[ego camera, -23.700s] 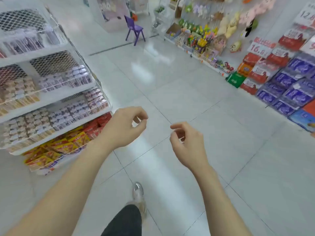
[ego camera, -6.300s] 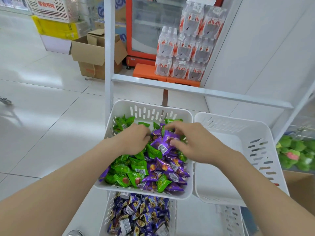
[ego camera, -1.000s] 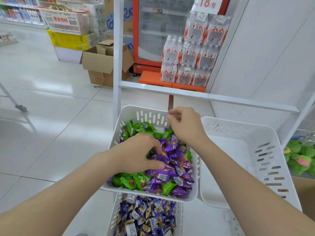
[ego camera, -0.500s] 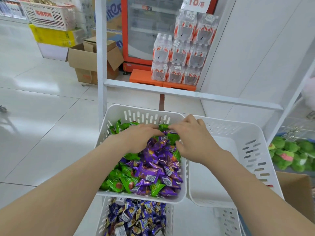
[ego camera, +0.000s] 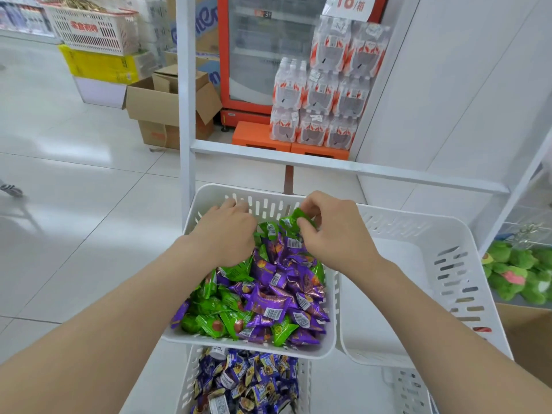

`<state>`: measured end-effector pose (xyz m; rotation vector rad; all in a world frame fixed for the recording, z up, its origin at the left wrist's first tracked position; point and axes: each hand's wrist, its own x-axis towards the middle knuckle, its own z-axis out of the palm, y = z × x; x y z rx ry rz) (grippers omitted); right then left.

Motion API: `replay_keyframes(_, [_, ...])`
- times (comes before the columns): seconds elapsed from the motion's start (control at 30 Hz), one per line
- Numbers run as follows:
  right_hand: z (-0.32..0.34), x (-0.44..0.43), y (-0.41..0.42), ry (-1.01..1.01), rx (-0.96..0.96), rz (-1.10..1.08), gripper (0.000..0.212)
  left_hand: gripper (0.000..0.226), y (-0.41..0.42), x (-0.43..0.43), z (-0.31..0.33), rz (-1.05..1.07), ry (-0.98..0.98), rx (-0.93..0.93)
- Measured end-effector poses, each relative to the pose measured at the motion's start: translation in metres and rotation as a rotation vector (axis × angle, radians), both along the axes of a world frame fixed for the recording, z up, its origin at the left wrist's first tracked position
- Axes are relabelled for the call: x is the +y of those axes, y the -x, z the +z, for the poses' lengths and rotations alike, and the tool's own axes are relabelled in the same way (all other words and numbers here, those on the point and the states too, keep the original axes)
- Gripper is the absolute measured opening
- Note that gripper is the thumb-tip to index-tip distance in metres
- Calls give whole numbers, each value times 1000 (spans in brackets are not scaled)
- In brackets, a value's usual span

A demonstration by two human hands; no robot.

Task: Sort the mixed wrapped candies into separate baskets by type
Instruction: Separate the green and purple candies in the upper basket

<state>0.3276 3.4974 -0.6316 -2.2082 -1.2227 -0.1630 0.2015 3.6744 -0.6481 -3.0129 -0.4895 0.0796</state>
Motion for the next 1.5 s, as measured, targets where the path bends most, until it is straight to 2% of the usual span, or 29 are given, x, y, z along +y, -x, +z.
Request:
replay_keyframes(0.1, [-6, 23, 7, -75, 64, -46, 12, 37, 11, 6, 5, 49, 181, 42])
replay_keyframes(0.2, [-10, 45, 9, -23, 124, -29, 22, 41, 21, 0, 7, 76, 149, 6])
replay_keyframes(0.3, [-10, 47, -2, 215, -134, -91, 30, 31, 20, -9, 10, -4, 50, -142])
replay_keyframes(0.37, [-8, 38, -6, 433, -253, -110, 25, 21, 15, -12, 9, -190, 182, -207])
replay_keyframes(0.43, [-9, 33, -4, 602, -304, -70, 25, 32, 9, -13, 0, -293, 307, -131])
replay_keyframes(0.47, [-11, 34, -3, 641, -311, -35, 26, 41, 7, -13, -5, -300, 300, -63])
replay_keyframes(0.53, [-18, 37, -2, 674, -336, 15, 28, 53, 3, -10, -16, -270, 199, 25])
replay_keyframes(0.63, [-30, 41, -3, 706, -460, -4, 37, 55, -2, -3, -23, -173, 117, 72])
replay_keyframes(0.8, [-35, 42, -9, 589, -483, -68, 22, 57, -8, 3, -23, -24, 79, 153])
replay_keyframes(0.93, [-37, 37, -15, 285, -419, -60, 15, 58, -11, -4, -17, 7, 36, 162])
replay_keyframes(1.03, [-29, 40, -11, 42, -147, 82, 19, 56, -6, -10, -6, -9, -52, -33])
replay_keyframes(1.1, [-25, 41, -6, -2, 1, 139, 31, 53, -1, -16, 7, 31, -72, -200])
replay_keyframes(1.17, [-23, 39, -9, 16, 25, 59, 44, 50, 1, -24, 20, 149, -66, -313])
replay_keyframes(1.23, [-21, 33, -17, 95, -19, -4, 44, 42, -1, -25, 21, 208, -33, -363])
replay_keyframes(1.33, [-19, 19, -21, 449, -198, 95, 25, 19, -5, -24, 6, -35, 137, -359])
replay_keyframes(1.4, [-19, 12, -18, 627, -328, 136, 17, 32, -7, -21, -8, -150, 172, -233])
replay_keyframes(1.5, [-21, 12, -18, 658, -398, 116, 27, 36, -11, -16, -18, -119, 132, -81])
